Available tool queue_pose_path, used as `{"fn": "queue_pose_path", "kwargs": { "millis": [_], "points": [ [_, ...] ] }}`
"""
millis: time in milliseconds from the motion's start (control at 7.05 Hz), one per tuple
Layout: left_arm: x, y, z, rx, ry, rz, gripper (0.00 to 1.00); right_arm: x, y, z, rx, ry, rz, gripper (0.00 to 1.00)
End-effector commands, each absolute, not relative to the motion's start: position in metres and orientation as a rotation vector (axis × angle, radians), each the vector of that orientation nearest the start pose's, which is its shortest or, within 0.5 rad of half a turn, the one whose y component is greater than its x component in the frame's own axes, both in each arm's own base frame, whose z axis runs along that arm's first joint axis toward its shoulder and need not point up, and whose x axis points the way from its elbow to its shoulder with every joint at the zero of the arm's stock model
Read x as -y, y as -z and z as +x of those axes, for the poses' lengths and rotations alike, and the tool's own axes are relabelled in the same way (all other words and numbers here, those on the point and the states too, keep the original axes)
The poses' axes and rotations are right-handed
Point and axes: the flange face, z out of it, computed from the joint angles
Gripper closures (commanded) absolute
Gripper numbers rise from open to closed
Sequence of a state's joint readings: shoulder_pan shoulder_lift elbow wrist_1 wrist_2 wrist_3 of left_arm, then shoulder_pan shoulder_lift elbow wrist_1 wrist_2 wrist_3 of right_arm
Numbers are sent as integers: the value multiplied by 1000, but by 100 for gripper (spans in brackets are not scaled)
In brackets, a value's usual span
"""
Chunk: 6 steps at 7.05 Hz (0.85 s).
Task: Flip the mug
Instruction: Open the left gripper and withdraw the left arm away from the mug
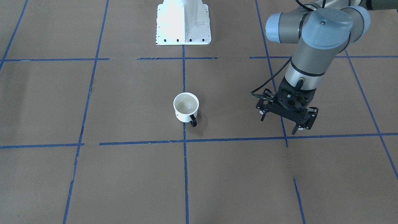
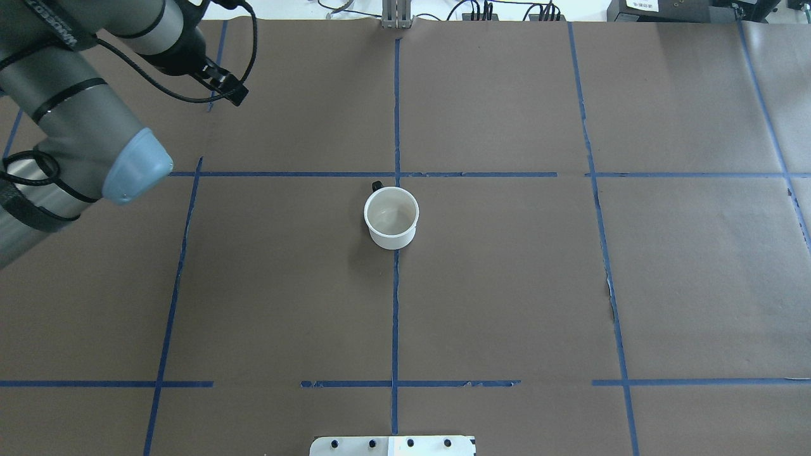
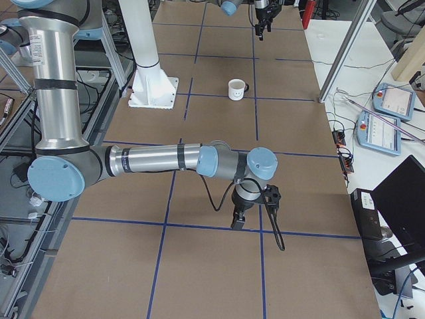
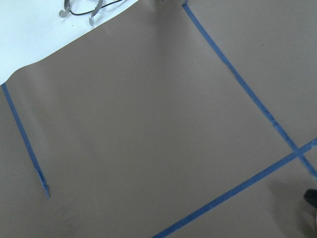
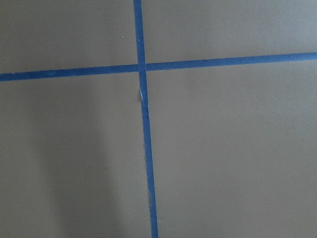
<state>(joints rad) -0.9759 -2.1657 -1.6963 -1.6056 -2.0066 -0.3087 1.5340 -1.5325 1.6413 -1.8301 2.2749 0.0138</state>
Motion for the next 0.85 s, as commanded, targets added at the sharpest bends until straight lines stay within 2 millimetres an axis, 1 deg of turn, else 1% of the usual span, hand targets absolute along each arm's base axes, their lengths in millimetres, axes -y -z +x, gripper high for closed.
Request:
{"fn": "queue_pose_path", "kwargs": {
  "millis": [0, 142, 284, 567, 709],
  "points": [
    [613, -338, 212, -734, -402, 390, 0, 496, -635, 51, 699, -31, -162, 0],
    [610, -396, 175, -702, -338, 322, 0, 496, -635, 51, 699, -31, -162, 0],
    [609, -440, 125, -680, -249, 275, 0, 496, -635, 51, 699, -31, -162, 0],
    [576, -525, 61, -737, -257, 184, 0, 496, -635, 51, 699, -31, -162, 0],
    [564, -572, 13, -722, -225, 157, 0, 496, -635, 51, 699, -31, -162, 0]
  ]
}}
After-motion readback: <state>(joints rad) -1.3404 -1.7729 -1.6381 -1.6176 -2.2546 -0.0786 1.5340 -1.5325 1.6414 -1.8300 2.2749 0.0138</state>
